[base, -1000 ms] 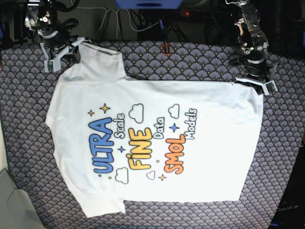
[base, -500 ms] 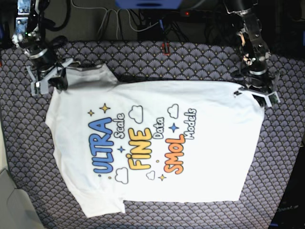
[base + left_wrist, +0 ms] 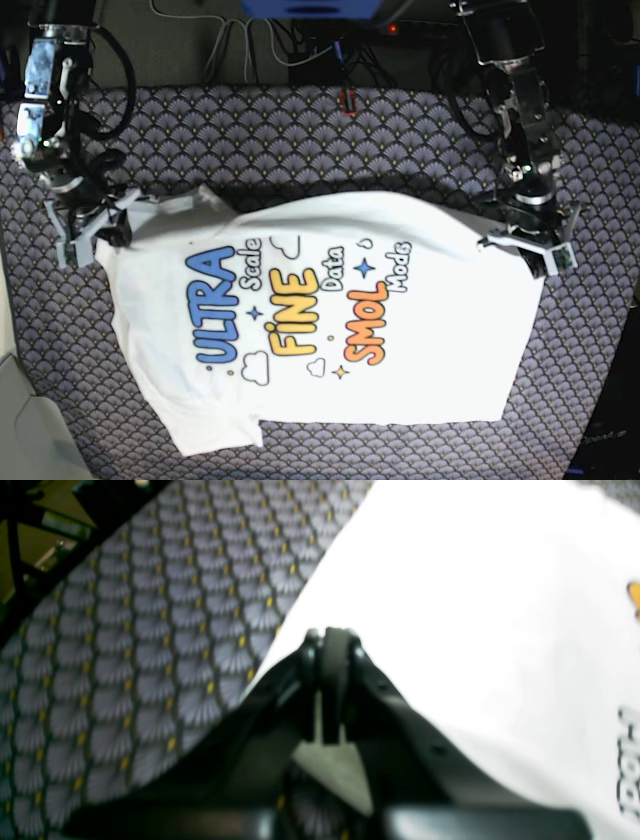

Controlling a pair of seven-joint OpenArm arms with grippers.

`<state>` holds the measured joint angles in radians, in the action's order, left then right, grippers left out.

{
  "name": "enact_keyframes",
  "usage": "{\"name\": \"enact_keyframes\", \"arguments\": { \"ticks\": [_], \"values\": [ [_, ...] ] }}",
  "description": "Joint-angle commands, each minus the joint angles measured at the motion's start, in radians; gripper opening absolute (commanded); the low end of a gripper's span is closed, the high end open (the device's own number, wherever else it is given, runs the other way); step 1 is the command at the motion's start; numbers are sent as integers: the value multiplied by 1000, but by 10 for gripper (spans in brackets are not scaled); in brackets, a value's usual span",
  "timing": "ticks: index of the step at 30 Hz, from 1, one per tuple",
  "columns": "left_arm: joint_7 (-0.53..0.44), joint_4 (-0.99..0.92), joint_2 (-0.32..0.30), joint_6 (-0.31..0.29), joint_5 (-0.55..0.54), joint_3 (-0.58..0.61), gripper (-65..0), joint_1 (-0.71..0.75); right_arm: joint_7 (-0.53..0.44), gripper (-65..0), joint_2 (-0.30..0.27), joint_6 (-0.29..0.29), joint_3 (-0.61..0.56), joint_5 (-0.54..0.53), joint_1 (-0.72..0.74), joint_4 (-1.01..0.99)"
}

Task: Fold the T-shirt properly
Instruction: 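Lift the grasped edge and fold it over onto the printed middle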

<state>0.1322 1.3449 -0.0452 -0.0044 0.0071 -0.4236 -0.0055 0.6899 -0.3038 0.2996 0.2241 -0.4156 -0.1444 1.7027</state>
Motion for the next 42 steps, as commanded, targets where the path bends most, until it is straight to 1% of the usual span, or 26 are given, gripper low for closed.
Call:
{"name": "enact_keyframes", "arguments": {
  "ticks": [1,3,6,8,11,22,26,29,30,32,35,37,42],
  "values": [
    [-24,0,-26,4,1,-2,-645,-29,-22,-650,-19,-1,-4,-2,30,-3],
    [-24,-38,-38,4,1,-2,-645,-60,-22,-650,-39,-1,-12,-2,58,-39],
    [-24,-95,-41,4,1,-4,-645,-103,-22,-650,-48,-1,-13,-2,101,-79],
    [-24,-121,-66,4,1,-2,-645,-120,-22,-650,-51,-1,-24,-2,125,-103],
    [-24,-164,-77,4,1,-1,-645,-155,-26,-650,-77,-1,-67,-2,167,-154],
    [-24,-301,-114,-1,1,-1,-645,-290,-31,-650,-104,-1,-142,-1,325,-324],
    [-26,-353,-144,-1,1,62,-645,-324,-32,-650,-128,-1,-214,-1,368,-366],
    [-27,-384,-157,4,1,121,-645,-347,-32,-650,-131,-1,-259,4,400,-376],
    [-27,-391,-158,4,1,128,-645,-354,-32,-650,-131,-1,-262,25,404,-376],
    [-27,-410,-158,4,1,130,-645,-376,-34,-650,-125,-1,-265,103,427,-376],
    [-27,-434,-160,4,1,130,-645,-406,-35,-650,-90,-1,-266,203,446,-376],
    [-27,-454,-175,2,1,131,-645,-426,-62,-650,-82,-1,-266,264,455,-381],
    [-29,-497,-180,1,1,133,-645,-457,-129,-650,-56,-1,-266,360,458,-435]
  ]
}}
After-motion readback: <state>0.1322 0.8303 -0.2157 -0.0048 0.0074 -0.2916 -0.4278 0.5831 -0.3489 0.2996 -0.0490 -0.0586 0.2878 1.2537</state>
